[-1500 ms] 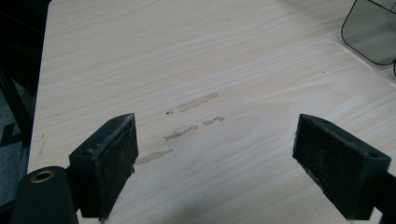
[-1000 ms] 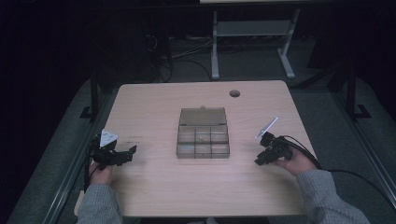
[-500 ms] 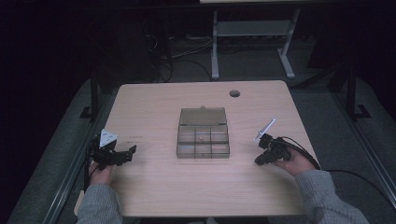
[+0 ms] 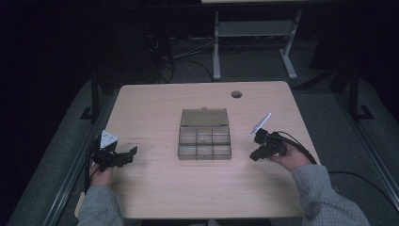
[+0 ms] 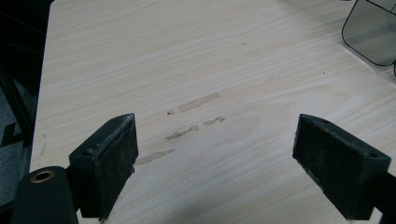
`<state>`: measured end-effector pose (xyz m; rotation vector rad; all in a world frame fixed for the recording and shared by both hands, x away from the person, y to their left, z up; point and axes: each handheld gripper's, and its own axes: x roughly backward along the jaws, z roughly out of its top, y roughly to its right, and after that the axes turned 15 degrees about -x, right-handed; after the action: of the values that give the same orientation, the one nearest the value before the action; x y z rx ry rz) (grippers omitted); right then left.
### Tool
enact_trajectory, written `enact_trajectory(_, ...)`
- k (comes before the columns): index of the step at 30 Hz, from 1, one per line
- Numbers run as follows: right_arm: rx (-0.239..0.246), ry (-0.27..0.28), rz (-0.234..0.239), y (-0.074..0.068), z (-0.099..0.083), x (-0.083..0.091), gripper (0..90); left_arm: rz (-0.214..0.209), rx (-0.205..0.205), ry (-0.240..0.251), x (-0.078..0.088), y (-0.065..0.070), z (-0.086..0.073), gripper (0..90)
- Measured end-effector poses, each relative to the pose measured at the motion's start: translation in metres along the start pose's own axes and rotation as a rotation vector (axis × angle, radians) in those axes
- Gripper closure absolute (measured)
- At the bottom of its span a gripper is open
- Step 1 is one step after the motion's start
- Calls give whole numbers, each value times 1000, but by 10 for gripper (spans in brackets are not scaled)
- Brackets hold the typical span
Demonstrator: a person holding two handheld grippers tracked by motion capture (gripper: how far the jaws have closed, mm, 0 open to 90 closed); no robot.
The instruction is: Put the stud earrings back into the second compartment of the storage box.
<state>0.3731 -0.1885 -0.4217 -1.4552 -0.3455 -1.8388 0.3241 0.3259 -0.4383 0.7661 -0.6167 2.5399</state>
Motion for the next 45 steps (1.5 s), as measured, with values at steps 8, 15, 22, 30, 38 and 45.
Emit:
enact_trajectory(8,36,4,4,-9,23,3,841,0,-1,1,0,0,0,138)
enact_trajectory(15,56,13,14,-14,41,2,841,0,-3,-1,0,0,0,138)
enact_trajectory(22,79,14,30,-23,63,0,841,1,-2,1,0,-1,0,138)
enact_trajectory(30,129,0,41,-38,92,-8,840,2,9,6,0,-2,-1,138)
enact_trajectory(38,156,-13,44,-48,123,-16,840,4,13,9,0,-2,-1,138)
enact_trajectory(45,164,-40,49,-51,150,-28,840,2,11,9,0,-2,-1,138)
